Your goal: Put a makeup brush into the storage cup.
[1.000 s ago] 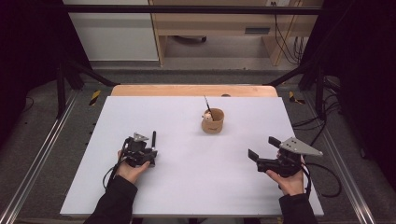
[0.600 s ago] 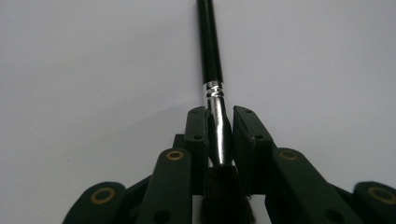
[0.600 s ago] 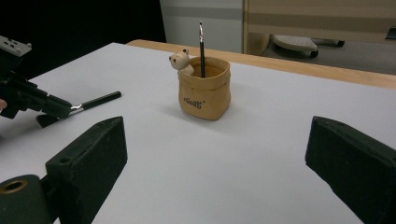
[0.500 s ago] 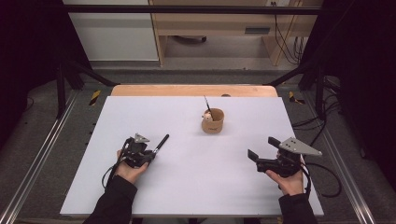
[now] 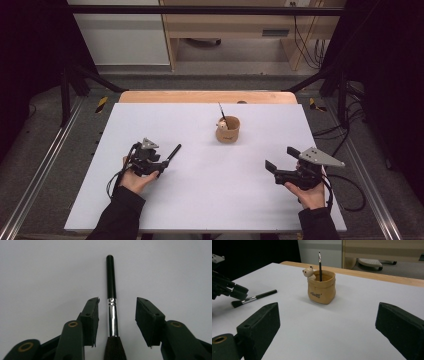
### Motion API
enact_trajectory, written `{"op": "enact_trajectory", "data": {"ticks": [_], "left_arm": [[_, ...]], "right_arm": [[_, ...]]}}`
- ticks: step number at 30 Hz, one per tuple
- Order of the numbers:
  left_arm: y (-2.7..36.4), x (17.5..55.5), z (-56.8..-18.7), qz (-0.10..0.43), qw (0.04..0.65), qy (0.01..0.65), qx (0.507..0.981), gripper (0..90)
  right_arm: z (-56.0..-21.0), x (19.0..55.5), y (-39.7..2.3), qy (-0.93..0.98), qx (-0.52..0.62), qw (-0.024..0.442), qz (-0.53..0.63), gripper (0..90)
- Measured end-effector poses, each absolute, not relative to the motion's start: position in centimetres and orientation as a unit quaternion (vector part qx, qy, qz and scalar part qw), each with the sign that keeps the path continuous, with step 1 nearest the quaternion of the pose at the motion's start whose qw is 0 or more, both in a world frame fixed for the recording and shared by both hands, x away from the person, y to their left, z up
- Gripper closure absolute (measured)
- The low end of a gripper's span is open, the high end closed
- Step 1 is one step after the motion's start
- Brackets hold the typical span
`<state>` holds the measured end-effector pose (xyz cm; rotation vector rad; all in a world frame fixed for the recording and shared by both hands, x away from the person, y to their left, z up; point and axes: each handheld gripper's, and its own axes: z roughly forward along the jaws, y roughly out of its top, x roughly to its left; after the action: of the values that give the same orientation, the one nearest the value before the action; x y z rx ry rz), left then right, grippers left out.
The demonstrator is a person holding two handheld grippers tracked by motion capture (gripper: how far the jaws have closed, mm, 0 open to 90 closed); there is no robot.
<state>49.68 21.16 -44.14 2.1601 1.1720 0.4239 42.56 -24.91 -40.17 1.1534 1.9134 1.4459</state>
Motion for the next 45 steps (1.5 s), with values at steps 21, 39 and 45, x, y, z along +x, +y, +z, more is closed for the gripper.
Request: {"op": "enact_trajectory", "data": {"ticks": [21, 39, 45], "left_arm": [[19.1, 53.9, -44.1, 0.120, 0.215, 0.421, 0.873, 42.0], [18.6, 54.4, -45.1, 0.103, 0.196, 0.423, 0.879, 69.2], [18.5, 54.4, -45.0, 0.095, 0.190, 0.426, 0.880, 71.6]], "right_arm": [[-40.1, 42.6, -24.9, 0.700, 0.422, 0.234, 0.527, 6.4], [-40.1, 42.6, -24.9, 0.701, 0.420, 0.234, 0.526, 6.4], [-40.2, 42.6, -24.8, 0.702, 0.420, 0.233, 0.526, 6.4]]}}
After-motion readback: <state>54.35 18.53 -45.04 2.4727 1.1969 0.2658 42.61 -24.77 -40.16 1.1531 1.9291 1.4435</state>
